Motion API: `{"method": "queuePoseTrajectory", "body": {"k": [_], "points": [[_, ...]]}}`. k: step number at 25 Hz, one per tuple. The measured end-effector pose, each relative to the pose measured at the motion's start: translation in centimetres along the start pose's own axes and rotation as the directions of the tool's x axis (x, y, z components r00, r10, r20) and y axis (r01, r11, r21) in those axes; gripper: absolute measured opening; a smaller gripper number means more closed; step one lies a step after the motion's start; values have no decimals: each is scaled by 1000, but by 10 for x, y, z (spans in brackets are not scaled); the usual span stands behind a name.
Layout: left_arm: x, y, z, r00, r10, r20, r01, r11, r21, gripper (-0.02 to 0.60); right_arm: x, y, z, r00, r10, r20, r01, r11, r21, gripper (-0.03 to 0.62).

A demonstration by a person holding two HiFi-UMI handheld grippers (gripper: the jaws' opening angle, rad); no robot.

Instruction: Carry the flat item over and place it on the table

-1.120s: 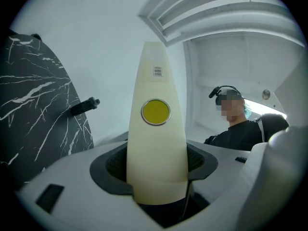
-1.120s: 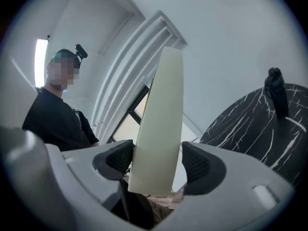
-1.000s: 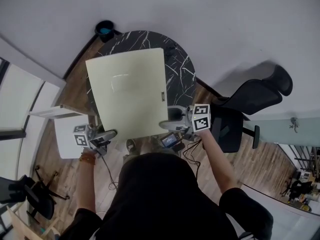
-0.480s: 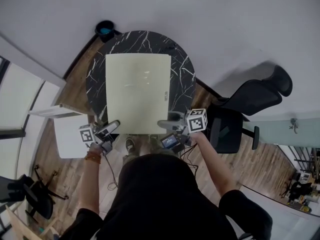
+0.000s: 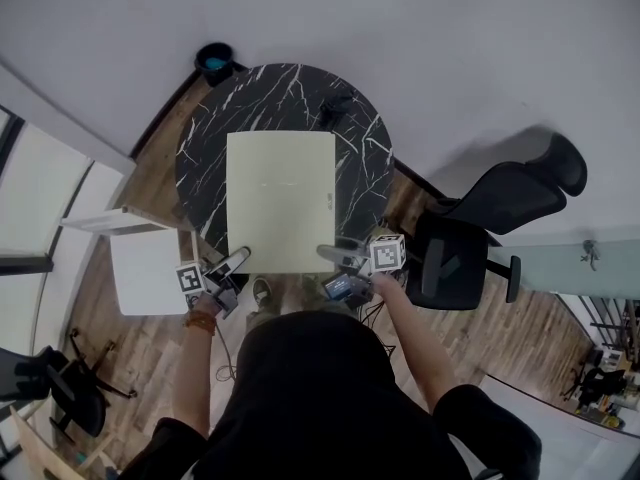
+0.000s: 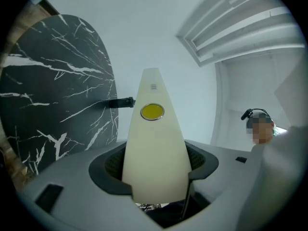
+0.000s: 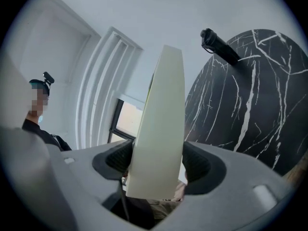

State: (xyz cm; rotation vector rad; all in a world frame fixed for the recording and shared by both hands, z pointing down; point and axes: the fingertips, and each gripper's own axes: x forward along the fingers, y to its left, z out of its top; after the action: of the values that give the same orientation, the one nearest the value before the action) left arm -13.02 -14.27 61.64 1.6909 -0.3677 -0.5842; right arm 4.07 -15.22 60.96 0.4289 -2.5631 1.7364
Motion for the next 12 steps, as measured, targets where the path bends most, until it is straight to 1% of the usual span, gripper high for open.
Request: {"method": "queuePoseTrajectory", "body": {"k": [1,2,3,4,7,10,12], "points": [[-2,9,-2,1000,15,13,-15,1000,-9,304,0,-11,-2,1000,-25,7,25,1000,0,323],[-3,18,-3,999,34,24,-34,999,-11,304,-1,-25,-3,998,-66,15,66,998,-10,325],[-3,27,-5,998,55,29,-55,998,-8,304,-2,-40,-6,994,-111,20,111,994,-18,314],[-4,36,-8,997,74,32,-73,997,-6,304,-1,-51,-10,991,-135,22,135,991,-13,314],[-6,57,-13,993,112,28,-111,994,-21,304,0,-66,-20,992,-125,22,124,992,39,313],[-7,71,-20,989,149,17,-148,987,-71,304,-6,-75,-25,986,-157,48,154,986,63,314],[-8,81,-20,981,192,13,-191,980,-56,308,-8,-75,-23,983,-170,67,165,984,68,314]]}}
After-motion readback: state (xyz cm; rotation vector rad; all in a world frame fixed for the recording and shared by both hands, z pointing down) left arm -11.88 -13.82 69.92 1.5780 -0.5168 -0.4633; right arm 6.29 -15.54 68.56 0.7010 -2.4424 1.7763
